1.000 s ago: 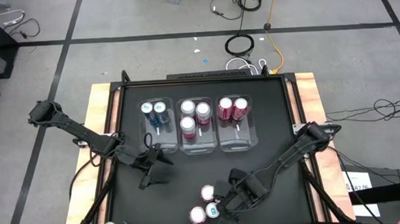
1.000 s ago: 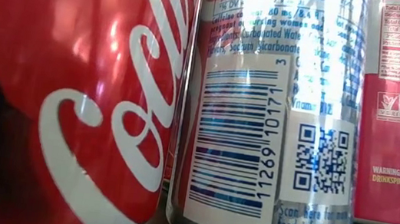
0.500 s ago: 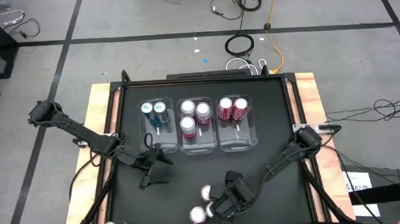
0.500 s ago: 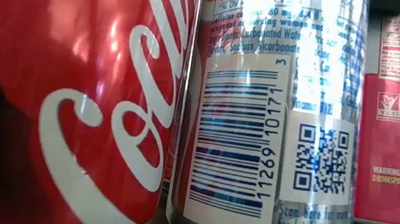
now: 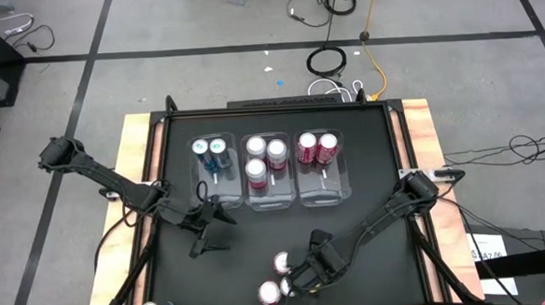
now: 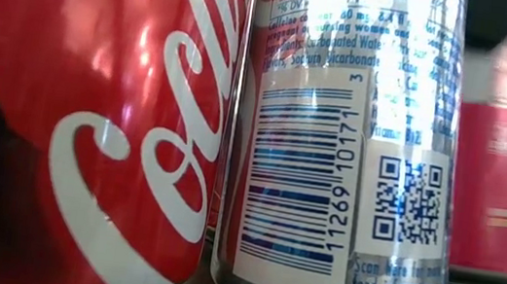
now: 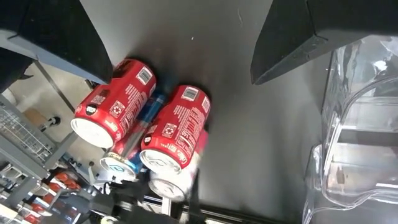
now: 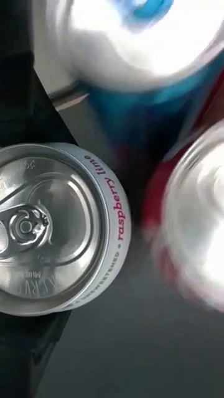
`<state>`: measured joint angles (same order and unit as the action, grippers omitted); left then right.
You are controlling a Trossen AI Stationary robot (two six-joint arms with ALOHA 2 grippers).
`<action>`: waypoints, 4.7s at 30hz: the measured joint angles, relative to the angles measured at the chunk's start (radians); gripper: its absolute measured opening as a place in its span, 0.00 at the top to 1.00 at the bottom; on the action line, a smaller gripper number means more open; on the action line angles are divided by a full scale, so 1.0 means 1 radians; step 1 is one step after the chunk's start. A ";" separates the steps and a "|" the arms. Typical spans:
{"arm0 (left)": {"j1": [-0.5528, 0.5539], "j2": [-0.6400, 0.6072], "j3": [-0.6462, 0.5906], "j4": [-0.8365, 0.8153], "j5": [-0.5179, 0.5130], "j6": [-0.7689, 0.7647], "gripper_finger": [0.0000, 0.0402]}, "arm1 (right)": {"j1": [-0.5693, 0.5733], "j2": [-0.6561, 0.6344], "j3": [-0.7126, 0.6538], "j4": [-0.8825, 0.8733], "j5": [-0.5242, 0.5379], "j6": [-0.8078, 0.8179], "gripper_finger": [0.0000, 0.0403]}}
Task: Sort soda cans
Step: Put the pink-white soda can into the middle transparent bin, then put the red-white soda can into the right transparent bin
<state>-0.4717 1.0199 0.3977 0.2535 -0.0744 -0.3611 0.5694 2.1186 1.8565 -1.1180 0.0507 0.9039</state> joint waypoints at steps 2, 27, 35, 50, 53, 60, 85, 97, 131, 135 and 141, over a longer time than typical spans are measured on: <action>0.000 0.000 0.000 0.001 0.003 0.000 0.03 | -0.002 -0.025 -0.002 -0.058 0.001 0.006 0.30; 0.000 0.000 0.000 0.008 0.019 -0.004 0.03 | -0.357 -0.248 0.000 0.067 0.254 -0.216 0.28; 0.000 0.000 0.000 0.008 0.019 -0.004 0.03 | -0.489 -0.174 0.000 0.059 0.129 -0.290 0.28; 0.000 0.000 0.000 0.007 0.019 0.000 0.03 | -0.622 -0.002 0.000 0.068 0.107 -0.341 0.28; 0.000 0.000 0.000 0.006 0.018 0.000 0.03 | -0.636 0.014 0.000 0.087 0.106 -0.352 0.27; 0.000 0.000 0.000 0.006 0.018 0.000 0.03 | -0.646 0.032 0.003 0.121 0.172 -0.356 0.18; 0.000 0.000 0.000 0.000 0.018 0.000 0.03 | -0.647 -0.064 0.000 0.086 0.185 -0.369 0.15; 0.000 0.000 0.000 0.000 0.018 0.000 0.03 | -0.564 -0.193 0.000 -0.034 0.179 -0.235 0.15; 0.000 0.000 0.000 0.018 0.018 0.000 0.03 | -0.146 -0.249 0.000 0.088 0.209 0.331 0.15; 0.000 0.000 0.000 0.018 0.018 0.001 0.03 | -0.128 -0.234 0.000 0.128 0.210 0.362 0.15; 0.000 0.000 0.001 0.016 0.018 0.001 0.03 | -0.116 -0.215 0.000 0.183 0.210 0.393 0.15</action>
<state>-0.4717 1.0199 0.3985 0.2695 -0.0563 -0.3599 0.4538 1.9038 1.8561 -0.9353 0.2603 1.2967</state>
